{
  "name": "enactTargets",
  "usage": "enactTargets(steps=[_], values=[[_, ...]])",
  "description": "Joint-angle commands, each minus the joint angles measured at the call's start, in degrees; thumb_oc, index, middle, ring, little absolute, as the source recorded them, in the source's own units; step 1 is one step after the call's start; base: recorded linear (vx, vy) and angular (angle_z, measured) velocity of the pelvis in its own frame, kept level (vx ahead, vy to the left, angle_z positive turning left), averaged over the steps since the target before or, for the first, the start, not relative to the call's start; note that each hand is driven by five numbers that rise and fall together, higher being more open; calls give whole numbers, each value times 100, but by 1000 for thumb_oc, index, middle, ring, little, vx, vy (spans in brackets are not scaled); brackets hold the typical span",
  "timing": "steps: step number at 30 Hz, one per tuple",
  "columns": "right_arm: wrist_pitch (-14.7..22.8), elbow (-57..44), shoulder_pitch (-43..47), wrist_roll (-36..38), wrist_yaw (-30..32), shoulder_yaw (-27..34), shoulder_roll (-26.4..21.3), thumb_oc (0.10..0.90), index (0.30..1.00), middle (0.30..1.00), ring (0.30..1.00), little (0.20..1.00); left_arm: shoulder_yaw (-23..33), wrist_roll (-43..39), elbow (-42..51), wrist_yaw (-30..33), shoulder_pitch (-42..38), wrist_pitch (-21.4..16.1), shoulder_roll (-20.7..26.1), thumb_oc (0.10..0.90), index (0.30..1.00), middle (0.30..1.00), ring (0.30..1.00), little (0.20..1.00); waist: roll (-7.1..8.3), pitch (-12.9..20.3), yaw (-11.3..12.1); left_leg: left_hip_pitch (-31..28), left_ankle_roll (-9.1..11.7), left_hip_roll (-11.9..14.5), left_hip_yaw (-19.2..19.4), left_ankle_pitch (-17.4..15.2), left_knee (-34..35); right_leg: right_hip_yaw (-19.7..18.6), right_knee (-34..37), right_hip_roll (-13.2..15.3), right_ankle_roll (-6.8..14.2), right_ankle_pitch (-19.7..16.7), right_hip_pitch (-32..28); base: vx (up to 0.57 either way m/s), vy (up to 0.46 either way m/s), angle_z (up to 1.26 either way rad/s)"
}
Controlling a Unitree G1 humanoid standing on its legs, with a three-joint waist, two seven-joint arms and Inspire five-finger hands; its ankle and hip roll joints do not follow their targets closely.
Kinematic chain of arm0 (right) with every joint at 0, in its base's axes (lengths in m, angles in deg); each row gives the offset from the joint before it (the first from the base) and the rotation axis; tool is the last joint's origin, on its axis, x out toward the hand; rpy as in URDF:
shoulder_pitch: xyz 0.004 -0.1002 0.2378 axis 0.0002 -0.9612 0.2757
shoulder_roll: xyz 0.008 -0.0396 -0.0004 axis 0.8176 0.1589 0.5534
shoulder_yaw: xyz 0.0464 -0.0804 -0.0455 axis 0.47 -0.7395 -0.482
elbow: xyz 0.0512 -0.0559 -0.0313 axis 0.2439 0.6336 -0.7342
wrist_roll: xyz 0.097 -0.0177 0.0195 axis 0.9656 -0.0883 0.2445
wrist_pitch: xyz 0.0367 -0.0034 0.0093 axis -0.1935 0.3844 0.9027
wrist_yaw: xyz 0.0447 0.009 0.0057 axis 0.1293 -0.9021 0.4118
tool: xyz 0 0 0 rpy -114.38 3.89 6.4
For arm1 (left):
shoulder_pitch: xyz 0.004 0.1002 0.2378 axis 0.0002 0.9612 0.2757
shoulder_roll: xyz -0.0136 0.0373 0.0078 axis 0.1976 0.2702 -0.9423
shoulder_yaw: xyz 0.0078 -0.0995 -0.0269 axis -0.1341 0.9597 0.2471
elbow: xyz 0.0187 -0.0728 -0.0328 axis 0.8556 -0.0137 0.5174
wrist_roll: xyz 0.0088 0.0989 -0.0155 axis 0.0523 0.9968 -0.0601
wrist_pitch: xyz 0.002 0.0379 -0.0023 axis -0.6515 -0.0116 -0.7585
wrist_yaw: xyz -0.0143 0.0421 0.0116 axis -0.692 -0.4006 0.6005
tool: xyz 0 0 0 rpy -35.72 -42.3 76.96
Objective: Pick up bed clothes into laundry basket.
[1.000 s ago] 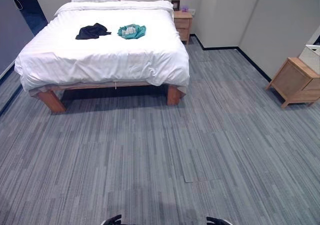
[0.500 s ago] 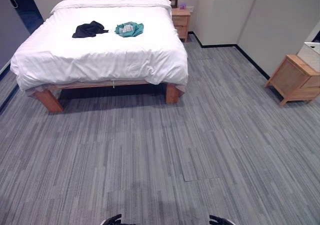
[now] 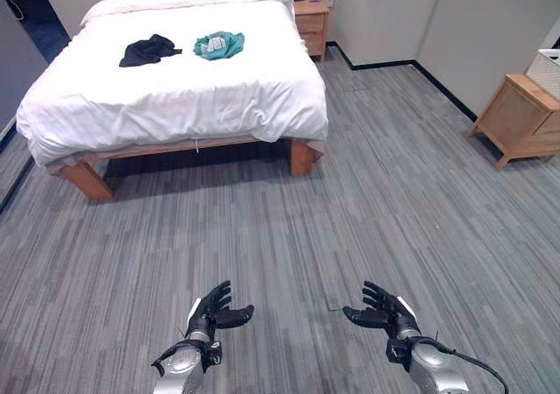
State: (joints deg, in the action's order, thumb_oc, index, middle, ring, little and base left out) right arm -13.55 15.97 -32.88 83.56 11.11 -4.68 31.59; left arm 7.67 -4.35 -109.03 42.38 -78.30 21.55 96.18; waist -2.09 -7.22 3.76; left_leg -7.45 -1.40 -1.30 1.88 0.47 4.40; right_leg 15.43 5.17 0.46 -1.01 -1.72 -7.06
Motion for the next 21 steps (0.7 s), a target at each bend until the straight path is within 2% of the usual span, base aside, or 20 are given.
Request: enactTargets(steps=[1, 6, 10, 11, 13, 15, 16, 19, 20, 21], values=[[362, -364, 198, -122, 99, 32, -116, 800, 900, 900, 900, 900, 191, -18, 175, 251, -404, -386, 190, 800, 900, 900, 900, 900, 334, 59, 75, 162, 386, 165, -24, -9, 60, 28, -17, 679, 907, -80, -119, 0, 0, 0], [469, -900, -16, 352, 38, 210, 8, 800, 900, 900, 900, 900, 684, -227, 868, 491, -54, -543, 169, 800, 900, 900, 900, 900, 441, -54, 212, 166, 353, 147, 51, -26, 60, 5, -17, 736, 959, -113, -86, 4, 6, 0], [566, -1139, 53, 721, 64, 372, 49, 800, 900, 900, 900, 900, 791, -288, 1365, 432, 113, -621, 306, 800, 900, 900, 900, 900, 489, -160, 342, 263, 280, 83, 68, -159, -181, -24, -151, 839, 1003, -105, -63, -10, 71, -10], [660, -1276, 169, 785, 115, 447, 60, 800, 900, 900, 900, 900, 907, -298, 1601, 391, 131, -692, 434, 800, 900, 900, 900, 900, 448, -240, 394, 370, 172, 27, 76, -274, -346, -36, -696, 1005, 1065, -14, 207, -41, 154, -8], [688, -1629, 128, 690, 111, 536, 66, 800, 900, 900, 900, 900, 991, -282, 1757, 345, 198, -732, 501, 800, 900, 900, 900, 900, 391, -293, 383, 360, 73, -28, 65, -338, -350, -92, -1288, 1141, 1104, -40, 494, 4, 203, -6], [688, -1901, -49, 515, 103, 631, 73, 800, 900, 900, 900, 900, 1021, -226, 1924, 272, 278, -716, 564, 800, 900, 900, 900, 900, 373, -324, 316, 310, -57, -131, -24, -393, -384, -222, -2226, 1309, 1140, -374, 904, 114, 241, 3], [680, -2116, -130, 398, 125, 673, 76, 800, 900, 900, 900, 900, 956, -86, 2094, 217, 252, -655, 650, 800, 900, 900, 900, 900, 308, -420, 212, 208, -176, -177, -135, -480, -444, -379, -3086, 1393, 1123, -801, 1281, 130, 207, 12], [666, -2181, -160, 367, 109, 679, 92, 800, 900, 900, 900, 900, 932, -10, 2248, 213, 243, -636, 697, 800, 900, 900, 900, 900, 281, -507, 154, 167, -237, -179, -164, -529, -514, -504, -3525, 1373, 1107, -862, 1525, 98, 109, 39], [631, -2240, -202, 330, 50, 659, 118, 800, 900, 900, 900, 900, 900, 31, 2307, 195, 196, -603, 712, 800, 900, 900, 900, 900, 221, -576, 88, 76, -257, -109, -200, -652, -611, -541, -3814, 1288, 1105, -745, 1857, 233, 28, 25], [598, -2261, -225, 279, 25, 641, 128, 800, 900, 900, 900, 900, 886, -10, 2358, 198, 161, -595, 670, 800, 900, 900, 900, 900, 225, -569, 39, -26, -225, -83, -214, -712, -618, -489, -3643, 1248, 1088, -637, 2006, 333, 11, 10]])
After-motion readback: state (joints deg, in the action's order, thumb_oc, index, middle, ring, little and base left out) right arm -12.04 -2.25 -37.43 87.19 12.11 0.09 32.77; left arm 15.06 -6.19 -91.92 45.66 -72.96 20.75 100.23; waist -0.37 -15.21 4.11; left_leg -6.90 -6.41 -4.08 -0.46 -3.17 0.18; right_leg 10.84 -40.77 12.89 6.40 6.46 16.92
